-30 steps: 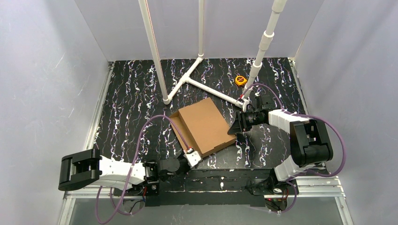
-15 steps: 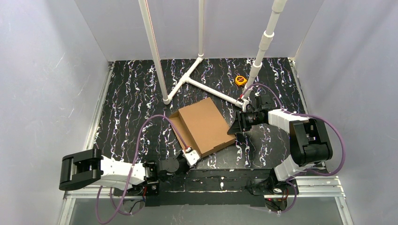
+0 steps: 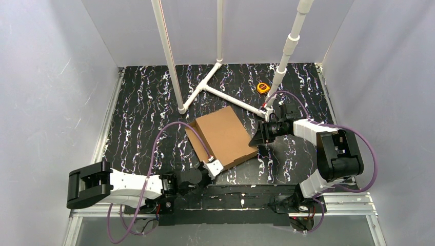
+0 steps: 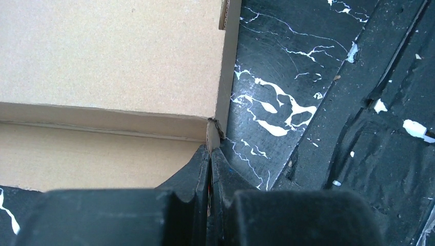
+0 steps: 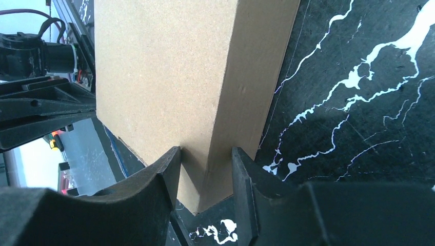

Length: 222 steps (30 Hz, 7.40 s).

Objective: Fold the paper box

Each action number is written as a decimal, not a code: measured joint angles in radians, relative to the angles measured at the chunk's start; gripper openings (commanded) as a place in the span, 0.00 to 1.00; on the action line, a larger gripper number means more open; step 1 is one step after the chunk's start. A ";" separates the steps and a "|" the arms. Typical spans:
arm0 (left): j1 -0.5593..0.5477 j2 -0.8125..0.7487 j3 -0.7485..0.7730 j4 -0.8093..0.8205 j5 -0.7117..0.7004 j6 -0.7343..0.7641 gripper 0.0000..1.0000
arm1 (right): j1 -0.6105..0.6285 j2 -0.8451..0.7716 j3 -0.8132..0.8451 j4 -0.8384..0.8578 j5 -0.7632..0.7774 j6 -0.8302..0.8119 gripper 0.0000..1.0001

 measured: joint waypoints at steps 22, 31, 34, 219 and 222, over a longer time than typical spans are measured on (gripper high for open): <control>0.116 0.117 0.293 -0.393 0.198 -0.043 0.27 | 0.002 0.000 0.011 0.018 0.024 -0.006 0.49; 0.146 -0.062 0.329 -0.486 0.228 -0.145 0.69 | 0.003 0.000 0.011 0.018 0.024 -0.006 0.50; 0.181 -0.145 0.386 -0.579 0.214 -0.247 0.76 | 0.003 0.000 0.011 0.018 0.024 -0.006 0.50; 1.152 0.325 0.362 -0.205 0.685 -0.864 0.45 | 0.296 0.408 0.521 0.380 0.404 0.282 0.54; 1.152 0.321 0.362 -0.209 0.691 -0.867 0.44 | 0.301 0.412 0.526 0.380 0.408 0.276 0.54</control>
